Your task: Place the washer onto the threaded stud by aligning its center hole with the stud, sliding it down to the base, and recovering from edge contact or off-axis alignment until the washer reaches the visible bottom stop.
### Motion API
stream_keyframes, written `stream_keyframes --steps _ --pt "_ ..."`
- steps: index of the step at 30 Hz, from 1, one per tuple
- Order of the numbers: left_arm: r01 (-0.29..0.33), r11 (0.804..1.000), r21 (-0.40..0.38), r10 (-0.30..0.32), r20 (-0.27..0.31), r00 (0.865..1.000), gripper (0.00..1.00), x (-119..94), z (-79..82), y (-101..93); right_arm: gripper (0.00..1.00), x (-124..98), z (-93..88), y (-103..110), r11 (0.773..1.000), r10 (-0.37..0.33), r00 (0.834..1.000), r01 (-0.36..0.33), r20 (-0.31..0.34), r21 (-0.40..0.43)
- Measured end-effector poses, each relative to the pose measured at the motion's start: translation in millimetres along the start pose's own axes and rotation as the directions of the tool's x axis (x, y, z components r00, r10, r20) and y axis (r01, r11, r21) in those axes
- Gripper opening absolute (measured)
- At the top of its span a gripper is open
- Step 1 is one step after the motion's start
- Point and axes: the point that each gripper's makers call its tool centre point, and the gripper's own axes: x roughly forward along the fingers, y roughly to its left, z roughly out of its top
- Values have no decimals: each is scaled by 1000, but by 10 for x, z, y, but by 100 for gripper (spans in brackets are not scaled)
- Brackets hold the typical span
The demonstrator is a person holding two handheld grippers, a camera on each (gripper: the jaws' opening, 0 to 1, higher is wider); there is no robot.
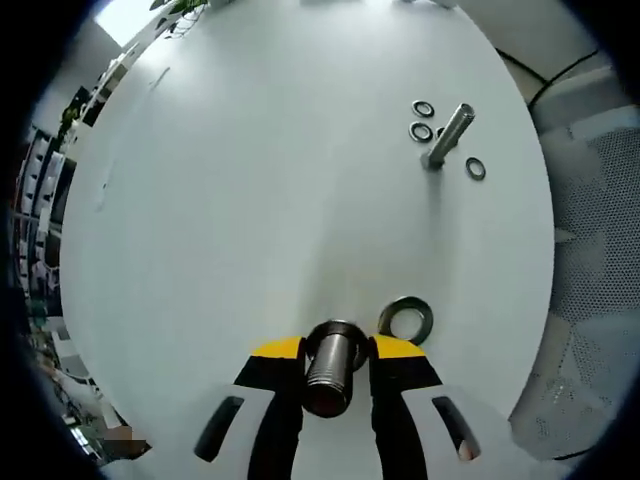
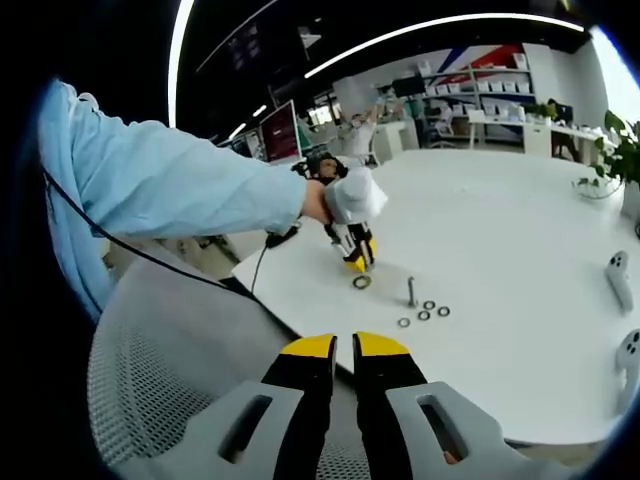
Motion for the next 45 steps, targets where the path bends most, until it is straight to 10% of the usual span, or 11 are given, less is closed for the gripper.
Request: stream_keyframes --steps 8,22,35,45 --pt "-27 999 -44 31 79 996 48 -169 -82 13 10 0 -3 6 1000 5 1000 -5 -3 -3" --pt "32 965 -261 41 269 962 54 -705 -272 -242 10 -8 15 5 1000 6 1000 -6 11 -2" --pt "77 985 -153 -41 222 974 50 -552 -150 -718 10 -19 30 18 1000 13 1000 -13 24 2" --pt "31 990 -135 -2 209 978 42 -259 105 -672 10 0 -16 127 997 75 997 -75 -9 -19"
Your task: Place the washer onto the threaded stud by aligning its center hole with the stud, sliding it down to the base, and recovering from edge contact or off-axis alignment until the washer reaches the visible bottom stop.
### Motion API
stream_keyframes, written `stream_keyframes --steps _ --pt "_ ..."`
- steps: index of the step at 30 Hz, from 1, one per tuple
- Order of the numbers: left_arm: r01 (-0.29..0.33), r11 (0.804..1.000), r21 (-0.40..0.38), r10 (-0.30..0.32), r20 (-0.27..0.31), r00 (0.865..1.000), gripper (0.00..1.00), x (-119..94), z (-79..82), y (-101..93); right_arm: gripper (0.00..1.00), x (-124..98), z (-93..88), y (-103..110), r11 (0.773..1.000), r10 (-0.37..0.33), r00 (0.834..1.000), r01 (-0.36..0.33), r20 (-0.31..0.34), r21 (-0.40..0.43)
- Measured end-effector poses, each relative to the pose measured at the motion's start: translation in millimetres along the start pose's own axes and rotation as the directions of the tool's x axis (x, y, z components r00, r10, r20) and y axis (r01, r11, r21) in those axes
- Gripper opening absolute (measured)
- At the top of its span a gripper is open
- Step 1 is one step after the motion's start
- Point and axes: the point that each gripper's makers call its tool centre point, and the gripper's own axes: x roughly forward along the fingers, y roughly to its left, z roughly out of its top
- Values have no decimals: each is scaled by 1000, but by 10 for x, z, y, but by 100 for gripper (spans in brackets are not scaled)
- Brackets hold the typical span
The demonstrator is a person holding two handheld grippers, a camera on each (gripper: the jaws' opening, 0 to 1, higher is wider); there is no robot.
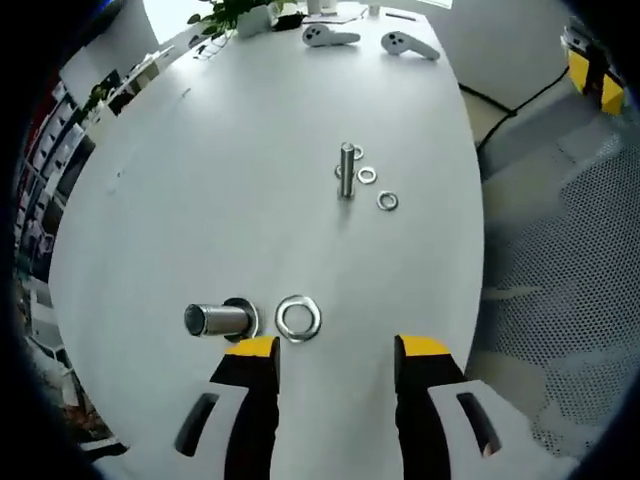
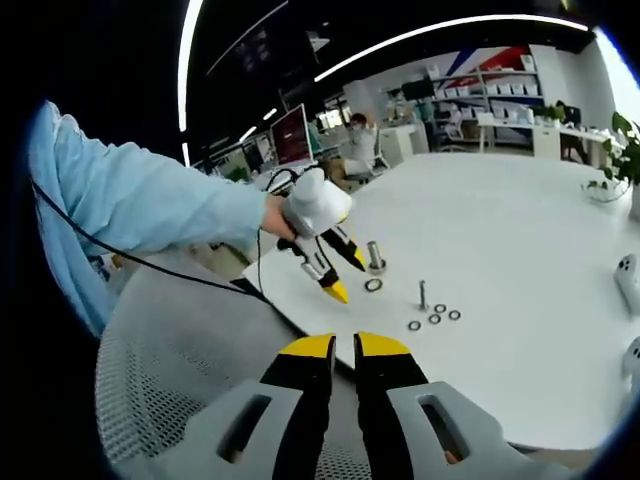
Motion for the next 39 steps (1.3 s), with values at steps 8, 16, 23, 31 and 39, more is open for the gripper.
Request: stream_keyframes --steps 8,16,23,31,39 --pt "-10 998 -69 9 -20 1000 40 153 -1 70 11 28 -64 91 998 52 998 -53 -47 -28" --pt "-24 996 -89 23 -17 1000 36 202 -11 138 11 29 -71 128 997 73 996 -74 -50 -30" --pt "-9 992 -129 6 -24 1000 36 217 -19 124 11 37 -62 141 996 83 995 -85 -49 -42" --pt "10 991 -132 -16 -41 999 32 225 -12 94 11 35 -72 151 995 91 994 -94 -58 -45" --pt "8 995 -102 -15 -68 998 20 264 -8 55 11 34 -67 147 995 91 994 -94 -54 -44"
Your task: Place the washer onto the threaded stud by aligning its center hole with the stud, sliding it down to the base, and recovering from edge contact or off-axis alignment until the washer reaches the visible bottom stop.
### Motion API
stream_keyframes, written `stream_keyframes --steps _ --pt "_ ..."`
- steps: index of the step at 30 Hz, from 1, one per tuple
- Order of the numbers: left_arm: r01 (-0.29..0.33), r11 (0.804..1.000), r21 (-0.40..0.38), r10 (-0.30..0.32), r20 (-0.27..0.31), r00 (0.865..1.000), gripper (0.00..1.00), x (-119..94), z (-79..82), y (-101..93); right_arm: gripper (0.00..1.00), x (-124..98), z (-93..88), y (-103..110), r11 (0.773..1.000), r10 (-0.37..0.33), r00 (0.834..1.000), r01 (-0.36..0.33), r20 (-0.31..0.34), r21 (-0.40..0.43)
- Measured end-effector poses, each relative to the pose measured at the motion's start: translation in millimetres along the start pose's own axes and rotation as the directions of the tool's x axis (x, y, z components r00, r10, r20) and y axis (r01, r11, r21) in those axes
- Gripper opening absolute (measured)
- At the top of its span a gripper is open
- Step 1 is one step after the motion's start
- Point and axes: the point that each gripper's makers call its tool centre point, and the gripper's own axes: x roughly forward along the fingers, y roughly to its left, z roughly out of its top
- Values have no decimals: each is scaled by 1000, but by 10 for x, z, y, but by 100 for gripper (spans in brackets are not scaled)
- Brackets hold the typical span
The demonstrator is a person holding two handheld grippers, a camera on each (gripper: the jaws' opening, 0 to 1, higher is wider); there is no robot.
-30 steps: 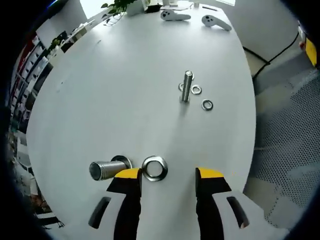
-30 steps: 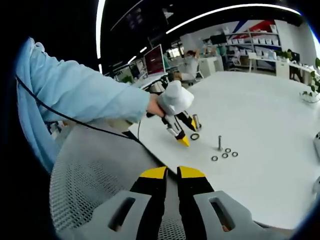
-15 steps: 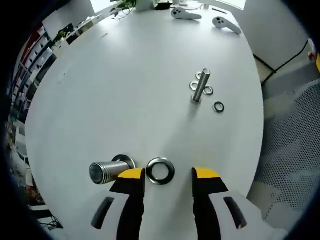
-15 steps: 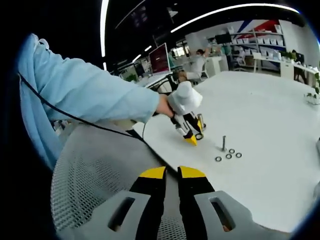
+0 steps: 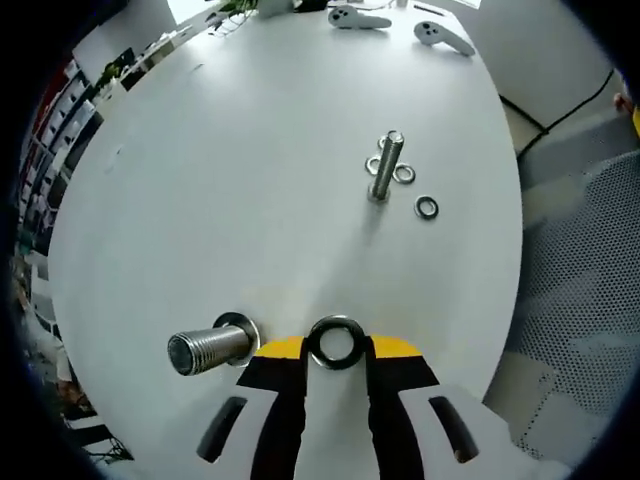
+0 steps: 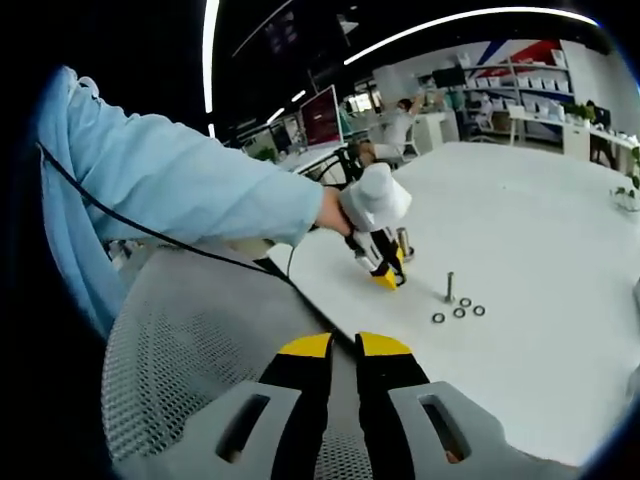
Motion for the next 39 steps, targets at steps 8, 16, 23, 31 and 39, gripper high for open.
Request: stream_keyframes --steps 8,16,23,31,39 --pt "-21 1000 4 21 1 1000 19 -20 -9 0 11 0 -1 -1 1000 2 1000 -2 0 1" --pt "-39 999 12 39 -7 999 18 -50 -18 -2 11 2 -3 2 1000 5 1000 -5 -2 -1" --pt "-46 999 8 46 -15 999 18 -129 -46 52 11 6 -6 7 1000 9 1000 -9 -5 -5" --pt "-65 997 -32 66 7 998 18 -285 -80 130 11 10 -7 16 1000 15 1000 -15 -7 -11" --pt "-63 998 -12 63 -7 998 18 -372 -133 72 11 11 -2 25 1000 19 1000 -19 -4 -17"
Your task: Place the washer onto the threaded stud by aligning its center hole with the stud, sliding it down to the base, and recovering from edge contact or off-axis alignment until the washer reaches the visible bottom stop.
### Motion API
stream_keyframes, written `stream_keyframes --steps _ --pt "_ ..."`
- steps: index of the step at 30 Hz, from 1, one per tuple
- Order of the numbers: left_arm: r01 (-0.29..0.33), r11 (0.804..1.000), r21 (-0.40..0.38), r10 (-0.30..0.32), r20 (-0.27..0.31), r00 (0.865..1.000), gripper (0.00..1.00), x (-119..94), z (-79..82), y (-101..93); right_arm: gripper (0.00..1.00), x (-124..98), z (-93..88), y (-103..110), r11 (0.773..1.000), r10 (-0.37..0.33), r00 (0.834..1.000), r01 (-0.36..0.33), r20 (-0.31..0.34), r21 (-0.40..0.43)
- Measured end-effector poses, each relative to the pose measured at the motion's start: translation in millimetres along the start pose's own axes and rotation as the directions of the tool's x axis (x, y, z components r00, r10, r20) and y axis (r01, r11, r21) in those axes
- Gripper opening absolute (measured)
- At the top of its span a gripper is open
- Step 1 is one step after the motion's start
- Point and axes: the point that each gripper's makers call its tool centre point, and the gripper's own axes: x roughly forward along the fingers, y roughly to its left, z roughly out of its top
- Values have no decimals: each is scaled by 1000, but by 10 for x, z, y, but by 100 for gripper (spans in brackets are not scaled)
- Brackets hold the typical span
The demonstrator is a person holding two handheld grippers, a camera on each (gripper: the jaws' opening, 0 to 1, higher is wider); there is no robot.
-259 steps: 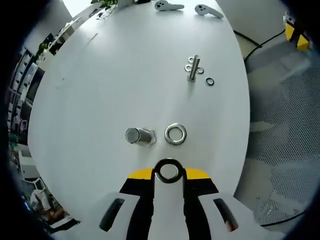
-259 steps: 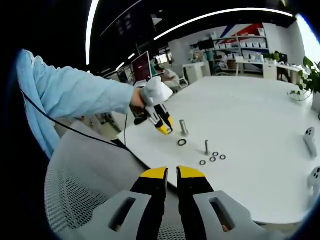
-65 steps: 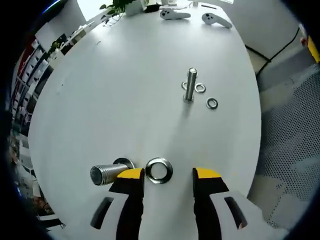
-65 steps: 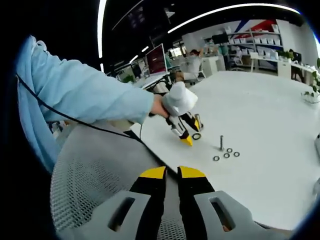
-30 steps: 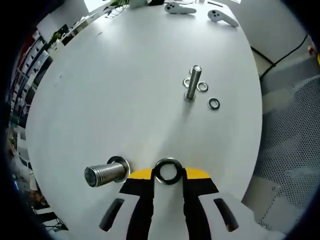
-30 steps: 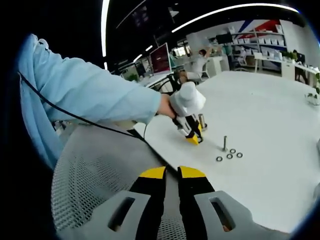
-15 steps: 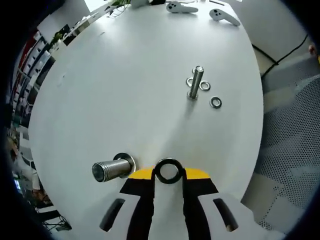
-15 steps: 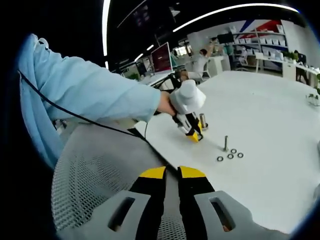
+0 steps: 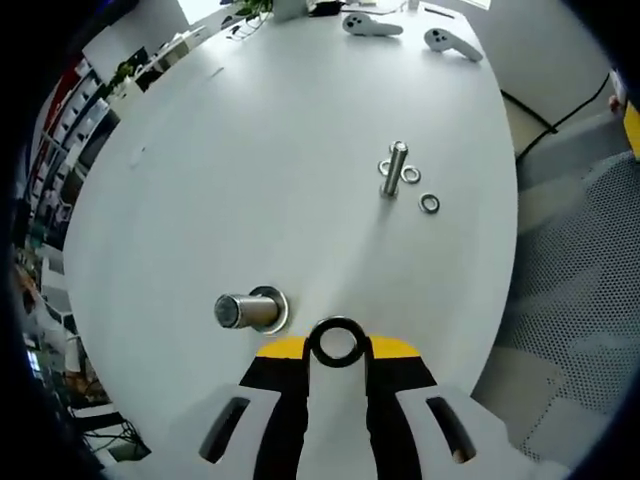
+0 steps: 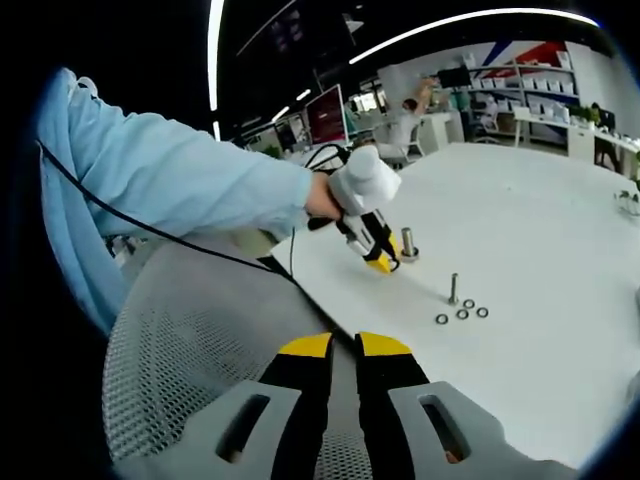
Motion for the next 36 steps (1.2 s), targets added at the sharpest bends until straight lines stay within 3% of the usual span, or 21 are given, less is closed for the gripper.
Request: stream_keyframes --steps 19,36 --pt "-80 997 9 80 35 996 18 -428 74 273 11 -7 9 -10 1000 -9 1000 9 9 6" --pt "-119 990 70 117 35 993 18 -459 272 442 11 -11 14 -24 1000 -15 1000 15 12 13"
